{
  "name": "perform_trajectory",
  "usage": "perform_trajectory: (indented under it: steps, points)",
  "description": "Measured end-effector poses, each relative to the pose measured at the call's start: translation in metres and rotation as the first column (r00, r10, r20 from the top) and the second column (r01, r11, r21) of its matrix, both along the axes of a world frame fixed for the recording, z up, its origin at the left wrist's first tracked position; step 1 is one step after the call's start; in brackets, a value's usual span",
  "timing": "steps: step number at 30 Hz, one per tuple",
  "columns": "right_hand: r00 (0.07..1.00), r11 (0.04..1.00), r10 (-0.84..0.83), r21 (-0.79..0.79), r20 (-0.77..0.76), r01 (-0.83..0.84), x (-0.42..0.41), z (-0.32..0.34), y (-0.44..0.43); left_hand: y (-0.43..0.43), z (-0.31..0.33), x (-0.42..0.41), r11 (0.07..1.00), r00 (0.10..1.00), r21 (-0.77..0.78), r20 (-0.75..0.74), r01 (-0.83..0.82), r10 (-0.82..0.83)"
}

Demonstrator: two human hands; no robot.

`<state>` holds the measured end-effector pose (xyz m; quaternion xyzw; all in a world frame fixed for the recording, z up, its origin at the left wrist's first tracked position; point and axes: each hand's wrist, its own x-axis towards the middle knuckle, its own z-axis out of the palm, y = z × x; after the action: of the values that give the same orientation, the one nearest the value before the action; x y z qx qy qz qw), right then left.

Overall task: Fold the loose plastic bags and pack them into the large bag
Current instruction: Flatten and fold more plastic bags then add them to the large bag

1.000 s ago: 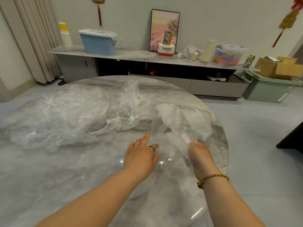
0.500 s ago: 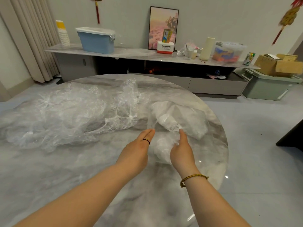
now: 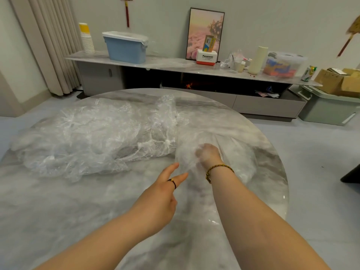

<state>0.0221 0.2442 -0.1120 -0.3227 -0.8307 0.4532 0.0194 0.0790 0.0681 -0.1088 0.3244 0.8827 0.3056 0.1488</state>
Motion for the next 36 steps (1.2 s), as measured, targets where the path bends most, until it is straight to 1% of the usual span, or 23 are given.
perform_trajectory:
  steps: [3, 5, 7, 8, 10, 12, 14, 15, 16, 18, 20, 22, 24, 26, 27, 28, 29, 30, 31, 32, 33, 35, 36]
  points:
    - [0.996, 0.998, -0.044, -0.04, -0.081, 0.041, -0.022, -0.004, -0.006, -0.009, -0.003, -0.008, 1.0, 1.0, -0.017, 0.026, 0.01, -0.01]
    - [0.986, 0.991, -0.124, -0.055, -0.11, 0.118, -0.033, -0.005, -0.01, -0.012, -0.004, -0.012, 1.0, 0.999, -0.007, 0.038, 0.017, -0.017]
    - [0.978, 0.984, -0.178, -0.036, -0.111, 0.175, -0.042, -0.008, -0.016, -0.013, -0.005, -0.015, 1.0, 0.998, -0.005, 0.052, 0.023, -0.023]
    - [0.971, 0.982, -0.19, -0.013, -0.145, 0.19, -0.046, -0.01, -0.02, -0.014, -0.005, -0.017, 1.0, 0.998, 0.0, 0.054, 0.025, -0.025]
    - [0.96, 0.983, -0.184, -0.031, -0.213, 0.182, -0.055, -0.015, -0.028, -0.015, -0.003, -0.017, 1.0, 0.998, 0.001, 0.063, 0.031, -0.031]
    - [0.971, 0.99, -0.141, 0.002, -0.194, 0.144, -0.062, -0.016, -0.033, -0.015, 0.001, -0.017, 0.999, 0.997, -0.025, 0.068, 0.044, -0.042]
    - [0.992, 0.988, -0.075, 0.128, -0.097, 0.087, -0.071, -0.02, -0.032, -0.016, 0.004, -0.018, 0.998, 0.997, -0.036, 0.06, 0.051, -0.048]
    - [0.996, 0.972, -0.062, 0.225, -0.058, 0.074, -0.074, -0.022, -0.031, -0.016, 0.005, -0.018, 0.998, 0.997, -0.038, 0.052, 0.052, -0.05]
    - [0.998, 0.943, -0.056, 0.326, -0.033, 0.064, -0.075, -0.022, -0.031, -0.017, 0.004, -0.018, 0.998, 0.998, -0.037, 0.049, 0.051, -0.049]
    - [0.998, 0.873, -0.046, 0.483, -0.047, 0.063, -0.077, -0.023, -0.028, -0.018, 0.002, -0.018, 0.998, 0.997, -0.032, 0.049, 0.055, -0.054]
    - [0.998, 0.821, -0.007, 0.57, -0.057, 0.038, -0.08, -0.025, -0.022, -0.018, 0.001, -0.02, 0.998, 0.997, -0.036, 0.059, 0.056, -0.054]
    - [0.999, 0.764, 0.04, 0.646, -0.027, -0.013, -0.083, -0.031, -0.019, -0.018, 0.001, -0.022, 0.998, 0.996, -0.036, 0.075, 0.051, -0.049]
    - [0.991, 0.727, 0.1, 0.687, -0.087, -0.013, -0.081, -0.041, -0.02, -0.017, 0.0, -0.025, 0.999, 0.996, -0.029, 0.076, 0.043, -0.041]
    - [0.959, 0.714, 0.222, 0.699, -0.179, -0.034, -0.076, -0.052, -0.022, -0.017, 0.0, -0.027, 0.999, 0.997, -0.03, 0.071, 0.034, -0.032]
    - [0.927, 0.673, 0.325, 0.734, -0.187, -0.088, -0.07, -0.056, -0.023, -0.017, 0.001, -0.027, 0.999, 0.997, -0.04, 0.071, 0.034, -0.031]
    - [0.883, 0.594, 0.439, 0.791, -0.168, -0.145, -0.068, -0.061, -0.022, -0.018, 0.001, -0.026, 0.998, 0.997, -0.051, 0.07, 0.036, -0.032]
    - [0.831, 0.489, 0.542, 0.851, -0.125, -0.191, -0.065, -0.061, -0.022, -0.018, 0.001, -0.026, 0.997, 0.997, -0.061, 0.067, 0.039, -0.034]
    - [0.785, 0.395, 0.616, 0.887, -0.063, -0.239, -0.064, -0.063, -0.022, -0.019, 0.001, -0.026, 0.997, 0.997, -0.065, 0.06, 0.042, -0.038]
    - [0.765, 0.324, 0.644, 0.906, 0.0, -0.272, -0.062, -0.059, -0.023, -0.019, 0.0, -0.026, 0.997, 0.998, -0.066, 0.05, 0.048, -0.044]
    - [0.765, 0.263, 0.636, 0.905, 0.098, -0.334, -0.062, -0.056, -0.022, -0.019, -0.001, -0.026, 0.996, 0.998, -0.068, 0.039, 0.055, -0.052]
    - [0.762, 0.23, 0.618, 0.883, 0.193, -0.41, -0.064, -0.053, -0.019, -0.02, -0.003, -0.027, 0.996, 0.998, -0.07, 0.035, 0.059, -0.057]
    - [0.739, 0.169, 0.476, 0.775, 0.477, -0.609, -0.074, -0.047, -0.015, -0.021, -0.006, -0.027, 0.996, 0.997, -0.06, 0.056, 0.064, -0.06]
    - [0.749, 0.128, 0.397, 0.777, 0.53, -0.617, -0.077, -0.041, -0.015, -0.022, -0.007, -0.027, 0.997, 0.996, -0.047, 0.069, 0.066, -0.062]
